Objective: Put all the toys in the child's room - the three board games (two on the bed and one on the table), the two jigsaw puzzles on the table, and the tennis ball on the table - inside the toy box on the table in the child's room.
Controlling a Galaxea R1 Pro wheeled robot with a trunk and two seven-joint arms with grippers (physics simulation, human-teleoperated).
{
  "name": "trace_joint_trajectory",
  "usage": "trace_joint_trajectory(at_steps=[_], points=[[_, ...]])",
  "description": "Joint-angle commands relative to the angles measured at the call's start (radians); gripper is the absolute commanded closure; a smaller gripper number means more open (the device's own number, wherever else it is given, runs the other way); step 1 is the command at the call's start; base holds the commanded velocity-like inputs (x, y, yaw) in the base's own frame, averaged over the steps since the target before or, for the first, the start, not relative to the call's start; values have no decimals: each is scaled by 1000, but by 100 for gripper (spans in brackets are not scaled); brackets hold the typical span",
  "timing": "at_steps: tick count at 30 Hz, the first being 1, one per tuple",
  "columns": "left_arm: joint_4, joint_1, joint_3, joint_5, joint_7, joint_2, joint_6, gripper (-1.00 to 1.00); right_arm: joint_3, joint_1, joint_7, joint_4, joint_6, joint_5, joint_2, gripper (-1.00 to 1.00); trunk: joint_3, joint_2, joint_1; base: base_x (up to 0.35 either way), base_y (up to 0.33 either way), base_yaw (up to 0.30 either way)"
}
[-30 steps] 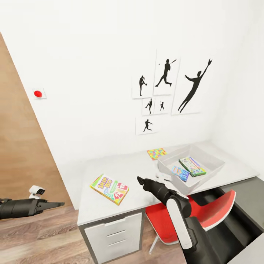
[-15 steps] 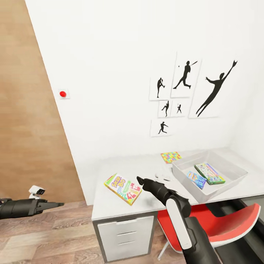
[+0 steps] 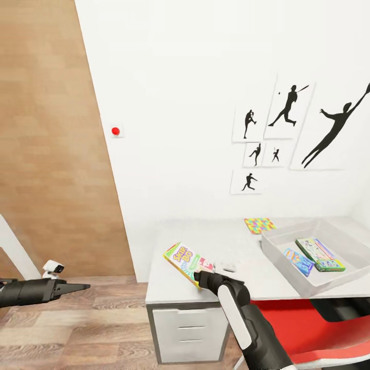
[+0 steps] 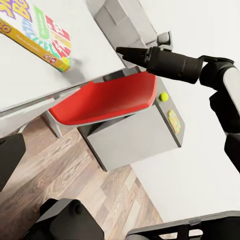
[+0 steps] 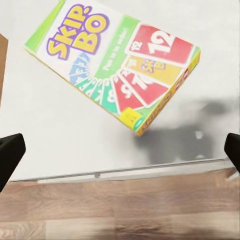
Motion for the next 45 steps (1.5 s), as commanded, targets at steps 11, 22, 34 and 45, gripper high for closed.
trace_joint_trajectory(at_steps=[11, 22, 34, 45], points=[[1, -2, -4, 5, 6, -7, 11, -100, -1, -11, -41, 10, 10, -19, -11, -100, -2, -2, 1, 0, 0, 33], [1, -2, -3, 4, 6, -7, 11, -100, -3, -38, -46, -113, 184, -24, 3, -100, -2, -2, 1, 0, 0, 1], [1, -2, -3, 4, 6, -18, 11, -100, -126, -569, -59, 337, 330, -28, 3, -100, -2, -2, 1, 0, 0, 0], [1, -2, -4, 3, 6, -23, 11, -100, -206, -775, -69, 767, 320, -25, 1, -100, -2, -2, 1, 0, 0, 0]])
